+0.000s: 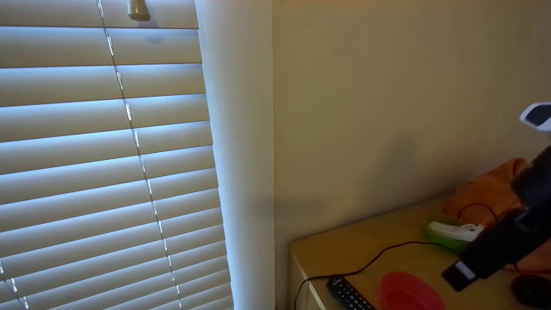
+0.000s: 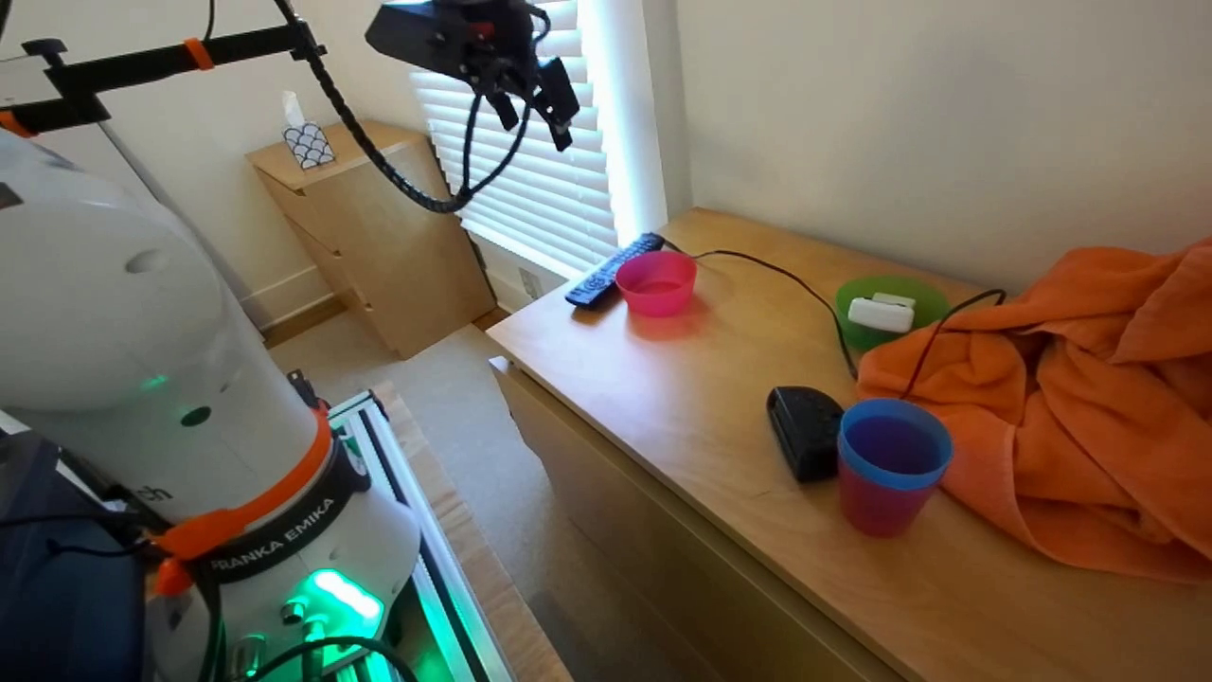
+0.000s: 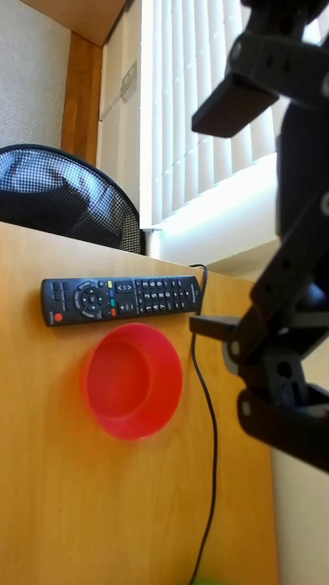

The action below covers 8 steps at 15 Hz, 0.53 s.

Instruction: Put the black remote on the orange cloth

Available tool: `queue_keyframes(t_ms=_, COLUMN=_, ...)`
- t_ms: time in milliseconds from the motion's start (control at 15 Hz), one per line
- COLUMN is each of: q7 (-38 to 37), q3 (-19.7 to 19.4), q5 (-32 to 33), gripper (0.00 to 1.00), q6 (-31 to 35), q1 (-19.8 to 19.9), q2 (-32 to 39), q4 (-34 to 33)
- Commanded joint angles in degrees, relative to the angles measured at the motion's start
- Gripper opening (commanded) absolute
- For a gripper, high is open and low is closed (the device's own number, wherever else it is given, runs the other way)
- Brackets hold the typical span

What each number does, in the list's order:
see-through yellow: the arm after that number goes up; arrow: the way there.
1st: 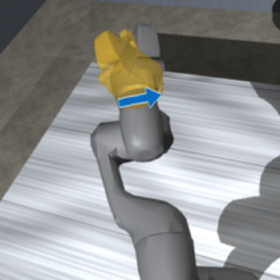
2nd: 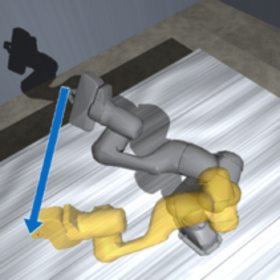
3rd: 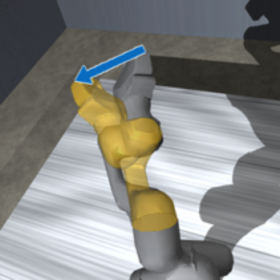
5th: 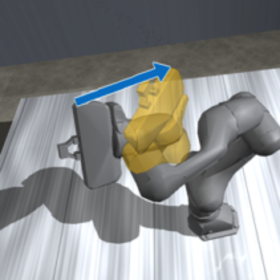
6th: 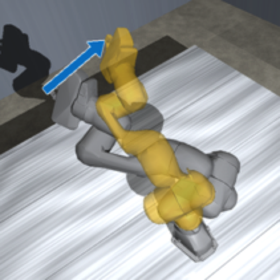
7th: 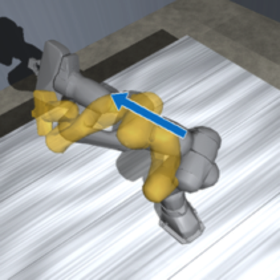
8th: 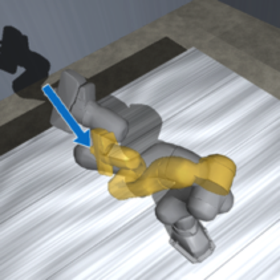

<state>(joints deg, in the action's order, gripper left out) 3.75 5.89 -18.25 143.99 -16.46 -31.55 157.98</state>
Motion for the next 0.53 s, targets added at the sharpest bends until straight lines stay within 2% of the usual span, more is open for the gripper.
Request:
queue_keyframes(t_ms=0, q7=6.6, q3=-2.1, q5=-2.5, gripper=1.00, q6=1.5, q1=-4.4, q2=15.0, q4=-5.6)
queue_keyframes(t_ms=267, q7=4.0, q3=3.8, q5=4.5, gripper=1.00, q6=0.9, q1=-2.3, q2=27.3, q4=-12.3)
queue_keyframes(t_ms=333, q7=0.1, q3=5.0, q5=7.8, gripper=1.00, q6=0.8, q1=-1.0, q2=30.4, q4=-14.6)
queue_keyframes(t_ms=400, q7=3.9, q3=4.1, q5=3.5, gripper=1.00, q6=1.2, q1=-1.5, q2=24.4, q4=-10.0)
queue_keyframes(t_ms=467, q7=3.1, q3=4.9, q5=4.1, gripper=1.00, q6=1.2, q1=-1.2, q2=26.4, q4=-11.3)
